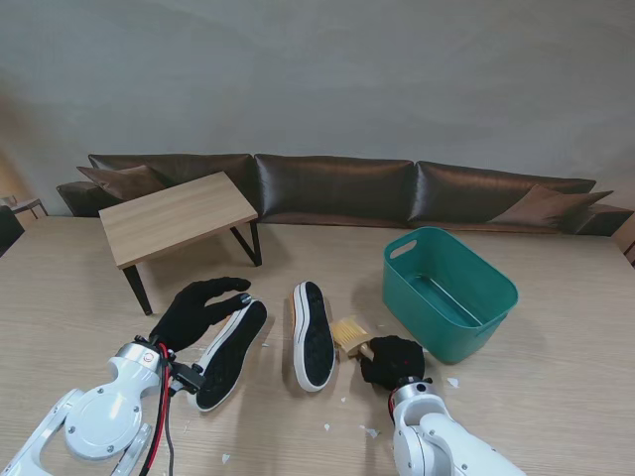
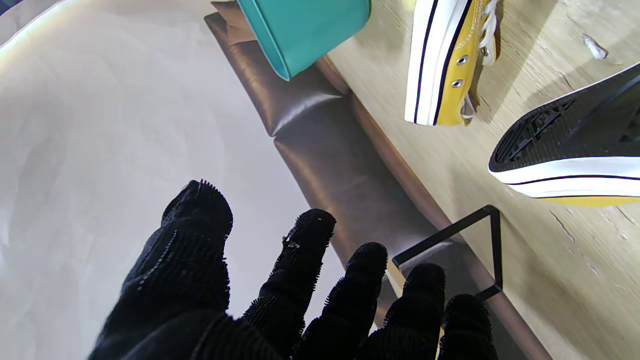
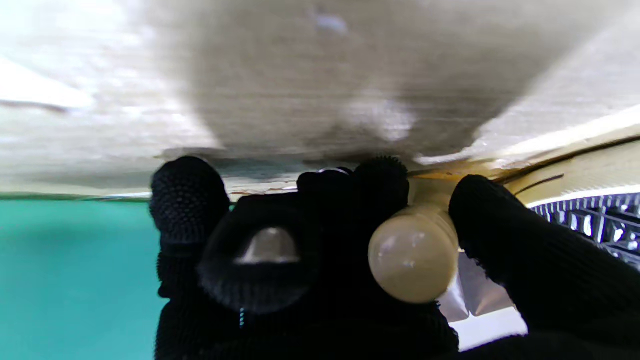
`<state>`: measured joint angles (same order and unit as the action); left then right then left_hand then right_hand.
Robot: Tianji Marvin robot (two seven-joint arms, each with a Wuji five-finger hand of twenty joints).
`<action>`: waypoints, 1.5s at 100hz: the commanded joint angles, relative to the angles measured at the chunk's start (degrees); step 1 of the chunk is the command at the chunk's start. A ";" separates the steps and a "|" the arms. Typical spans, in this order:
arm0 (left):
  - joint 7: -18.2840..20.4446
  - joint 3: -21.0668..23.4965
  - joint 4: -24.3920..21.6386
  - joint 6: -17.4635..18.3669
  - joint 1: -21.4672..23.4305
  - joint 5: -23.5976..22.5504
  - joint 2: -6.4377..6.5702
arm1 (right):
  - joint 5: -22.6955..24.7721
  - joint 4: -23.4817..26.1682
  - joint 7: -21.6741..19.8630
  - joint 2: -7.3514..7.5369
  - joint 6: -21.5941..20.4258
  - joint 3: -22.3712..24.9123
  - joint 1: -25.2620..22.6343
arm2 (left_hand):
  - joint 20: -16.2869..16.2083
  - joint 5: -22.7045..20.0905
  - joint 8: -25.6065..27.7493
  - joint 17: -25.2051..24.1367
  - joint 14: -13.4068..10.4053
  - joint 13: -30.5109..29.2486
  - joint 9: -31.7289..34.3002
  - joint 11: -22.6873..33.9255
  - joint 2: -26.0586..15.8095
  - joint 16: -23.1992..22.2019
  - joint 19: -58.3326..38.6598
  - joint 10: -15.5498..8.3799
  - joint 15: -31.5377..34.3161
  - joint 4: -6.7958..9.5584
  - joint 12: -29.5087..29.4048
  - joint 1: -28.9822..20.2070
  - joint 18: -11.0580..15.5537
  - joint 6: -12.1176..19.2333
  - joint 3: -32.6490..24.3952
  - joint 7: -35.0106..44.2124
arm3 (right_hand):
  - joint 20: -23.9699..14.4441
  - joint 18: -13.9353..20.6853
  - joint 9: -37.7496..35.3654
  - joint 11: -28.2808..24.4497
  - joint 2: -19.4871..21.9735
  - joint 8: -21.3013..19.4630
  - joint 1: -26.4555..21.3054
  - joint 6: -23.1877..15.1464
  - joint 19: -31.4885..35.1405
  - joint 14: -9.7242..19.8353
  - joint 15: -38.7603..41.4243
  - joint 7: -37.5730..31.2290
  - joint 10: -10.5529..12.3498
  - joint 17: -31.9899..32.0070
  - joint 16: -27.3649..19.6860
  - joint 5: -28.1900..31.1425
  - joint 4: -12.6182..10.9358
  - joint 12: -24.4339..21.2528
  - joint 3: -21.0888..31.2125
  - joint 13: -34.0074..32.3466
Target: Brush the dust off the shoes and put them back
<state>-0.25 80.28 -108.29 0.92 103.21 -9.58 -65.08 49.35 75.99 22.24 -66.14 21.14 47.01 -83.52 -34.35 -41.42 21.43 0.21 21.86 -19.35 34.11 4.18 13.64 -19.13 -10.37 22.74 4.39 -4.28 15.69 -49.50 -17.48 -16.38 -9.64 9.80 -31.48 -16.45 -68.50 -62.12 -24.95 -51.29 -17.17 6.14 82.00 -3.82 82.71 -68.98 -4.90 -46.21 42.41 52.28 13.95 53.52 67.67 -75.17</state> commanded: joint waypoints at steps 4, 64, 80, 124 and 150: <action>0.99 0.00 -0.34 -0.08 0.17 0.36 -0.32 | -0.54 1.03 0.61 -0.30 -2.51 0.81 -0.91 | 0.63 -1.44 0.42 -1.51 0.52 3.18 0.51 -0.13 -2.56 -0.18 1.73 0.19 -0.36 1.76 0.37 -1.87 1.66 -0.20 1.80 0.05 | 0.42 -2.13 -5.83 1.40 -1.43 -0.63 -2.35 1.36 3.45 3.09 2.85 -1.60 1.13 -5.59 2.38 8.87 -0.71 0.74 9.15 -0.13; 0.96 -0.09 -0.09 -0.28 0.05 0.40 -0.34 | -1.29 9.23 -15.03 2.27 -0.85 3.76 -1.92 | 0.78 -1.79 0.58 -1.38 0.83 3.23 0.51 -0.12 -3.30 -0.22 1.66 0.48 -0.38 2.09 0.37 -3.01 1.60 -0.64 3.91 0.07 | 1.97 0.20 -13.63 3.81 -7.01 -5.13 1.13 -0.84 6.08 8.18 9.95 1.64 1.81 -13.67 7.21 17.29 -7.58 4.87 13.39 -0.34; 0.97 -0.08 0.01 -0.16 -0.01 0.46 -0.34 | 1.64 8.93 -17.39 3.18 -1.16 2.84 -0.92 | 0.82 -1.88 0.61 -1.38 0.75 3.17 0.52 -0.11 -3.49 -0.23 1.66 0.50 -0.36 2.15 0.37 -3.19 1.70 -0.77 4.41 0.08 | 3.46 0.36 -14.35 -4.36 -5.14 -7.95 6.85 -4.00 7.23 9.93 13.09 -0.43 4.55 -16.56 9.49 23.58 -20.64 2.60 8.30 -0.38; 1.14 0.13 0.03 -0.03 0.18 0.58 -0.31 | 5.05 8.83 -22.78 4.53 1.20 0.44 0.38 | 0.95 -1.96 0.66 -1.47 0.78 3.23 0.43 -0.13 -3.88 -0.22 1.73 0.70 -0.39 2.29 0.35 -3.62 1.74 -0.99 5.49 0.05 | 3.63 2.97 -14.30 -5.13 -8.27 -10.37 -2.80 -1.37 8.58 13.07 13.84 0.62 3.21 -17.08 10.14 23.29 -16.12 1.75 -6.45 -0.50; 1.46 0.18 0.09 -0.13 0.21 0.58 -0.24 | 8.37 9.29 -26.07 5.50 0.41 -0.14 1.10 | 0.99 -2.00 0.68 -1.54 0.82 3.33 0.28 -0.17 -4.27 -0.22 1.75 0.83 -0.40 2.36 0.33 -3.88 1.79 -1.02 5.96 0.05 | 3.76 4.23 -14.33 -7.47 -6.80 -10.45 -0.48 -0.82 9.15 14.85 15.53 -2.05 4.12 -17.30 10.89 22.63 -17.48 2.41 -5.00 -0.57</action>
<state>0.06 80.35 -108.13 0.85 103.22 -9.16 -65.13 56.23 85.59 -2.47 -61.18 22.66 47.13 -82.16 -34.22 -42.79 22.02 0.20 22.41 -19.34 34.11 4.18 12.41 -19.13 -10.35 23.29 4.39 -4.21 15.70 -52.45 -17.49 -17.51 -5.09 9.88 -28.67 -13.09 -78.18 -64.32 -33.20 -60.83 -16.68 -0.31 87.61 -2.97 96.07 -65.38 -1.85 -46.22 52.19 68.99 -3.21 55.51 59.42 -75.97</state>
